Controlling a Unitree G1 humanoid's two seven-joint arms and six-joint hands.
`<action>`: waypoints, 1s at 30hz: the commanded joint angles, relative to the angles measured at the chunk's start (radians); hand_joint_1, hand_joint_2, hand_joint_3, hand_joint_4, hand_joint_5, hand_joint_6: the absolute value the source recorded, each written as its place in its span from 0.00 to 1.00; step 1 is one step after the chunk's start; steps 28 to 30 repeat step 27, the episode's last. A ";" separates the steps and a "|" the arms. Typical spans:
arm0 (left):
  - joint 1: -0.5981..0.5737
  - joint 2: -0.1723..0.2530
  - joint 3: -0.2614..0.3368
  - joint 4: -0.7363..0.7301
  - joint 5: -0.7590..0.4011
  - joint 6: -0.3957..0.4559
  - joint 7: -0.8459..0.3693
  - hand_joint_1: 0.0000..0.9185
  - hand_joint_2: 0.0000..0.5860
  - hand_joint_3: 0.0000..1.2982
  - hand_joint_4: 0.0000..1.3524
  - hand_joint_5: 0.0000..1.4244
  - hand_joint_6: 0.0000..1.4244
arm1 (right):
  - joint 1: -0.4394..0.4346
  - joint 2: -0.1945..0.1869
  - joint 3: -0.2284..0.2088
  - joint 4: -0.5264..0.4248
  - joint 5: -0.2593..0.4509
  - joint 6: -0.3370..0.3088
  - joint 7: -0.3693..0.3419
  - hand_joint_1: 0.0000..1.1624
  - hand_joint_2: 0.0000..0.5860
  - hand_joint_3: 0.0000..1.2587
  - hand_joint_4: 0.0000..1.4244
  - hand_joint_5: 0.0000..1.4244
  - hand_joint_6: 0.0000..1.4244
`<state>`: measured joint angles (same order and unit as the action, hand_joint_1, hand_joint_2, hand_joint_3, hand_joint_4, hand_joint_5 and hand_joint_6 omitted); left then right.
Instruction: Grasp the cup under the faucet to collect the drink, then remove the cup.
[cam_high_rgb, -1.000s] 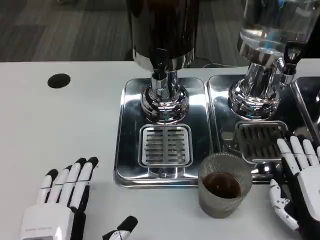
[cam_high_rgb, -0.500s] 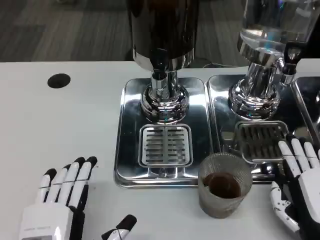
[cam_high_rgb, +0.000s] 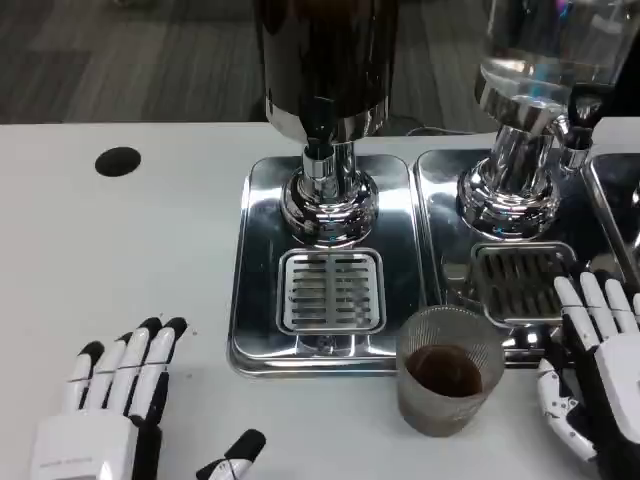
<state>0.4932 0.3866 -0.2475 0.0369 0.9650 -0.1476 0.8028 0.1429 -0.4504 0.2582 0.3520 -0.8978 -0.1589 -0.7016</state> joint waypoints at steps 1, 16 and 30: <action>-0.001 0.005 0.004 -0.006 -0.002 -0.001 0.008 0.00 0.26 0.10 0.00 0.09 0.05 | 0.006 -0.009 -0.002 -0.016 0.004 0.007 -0.014 0.05 0.99 0.04 0.00 0.00 0.00; -0.005 0.002 -0.011 -0.009 0.001 0.005 0.004 0.00 0.25 0.11 0.00 0.09 0.05 | 0.029 -0.005 -0.002 -0.037 0.002 0.008 -0.018 0.07 0.99 0.05 0.00 0.00 0.00; 0.004 0.002 -0.005 -0.014 -0.002 0.003 0.008 0.00 0.25 0.12 0.00 0.09 0.05 | 0.034 -0.005 -0.002 -0.052 0.003 0.014 -0.014 0.08 1.00 0.05 0.00 0.00 0.00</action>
